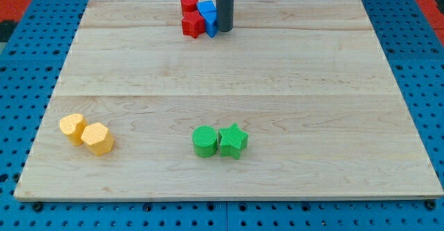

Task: Push the green star to the center of the board

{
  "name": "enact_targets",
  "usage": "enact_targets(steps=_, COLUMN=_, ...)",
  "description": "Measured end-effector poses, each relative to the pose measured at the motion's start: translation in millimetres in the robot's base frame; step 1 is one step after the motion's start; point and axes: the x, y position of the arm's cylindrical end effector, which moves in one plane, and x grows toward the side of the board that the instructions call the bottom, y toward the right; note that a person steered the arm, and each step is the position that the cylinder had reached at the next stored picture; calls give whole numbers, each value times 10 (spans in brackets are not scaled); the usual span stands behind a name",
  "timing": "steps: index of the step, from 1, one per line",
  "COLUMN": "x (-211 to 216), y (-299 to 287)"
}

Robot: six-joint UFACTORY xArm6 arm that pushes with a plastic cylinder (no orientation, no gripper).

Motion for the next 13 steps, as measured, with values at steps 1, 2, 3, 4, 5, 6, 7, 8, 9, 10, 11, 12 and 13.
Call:
enact_targets(steps=1, x=630, y=496)
enact_targets(steps=2, x=1585, y=582)
enact_targets(steps=3, x=2431, y=514)
enact_targets(steps=4, x=2444, y=514)
enact_targets(steps=5, x=2444, y=514)
enact_targets(steps=6, x=2546, y=523)
enact_targets(steps=7, x=3303, y=203)
enact_targets(steps=8, x=2755, y=176)
enact_targets(steps=9, x=2131, y=85)
enact_targets(steps=10, x=2088, y=21)
enact_targets(steps=11, x=2138, y=-213)
enact_targets(steps=12, x=2259, y=-530)
enact_targets(steps=13, x=1655, y=-477)
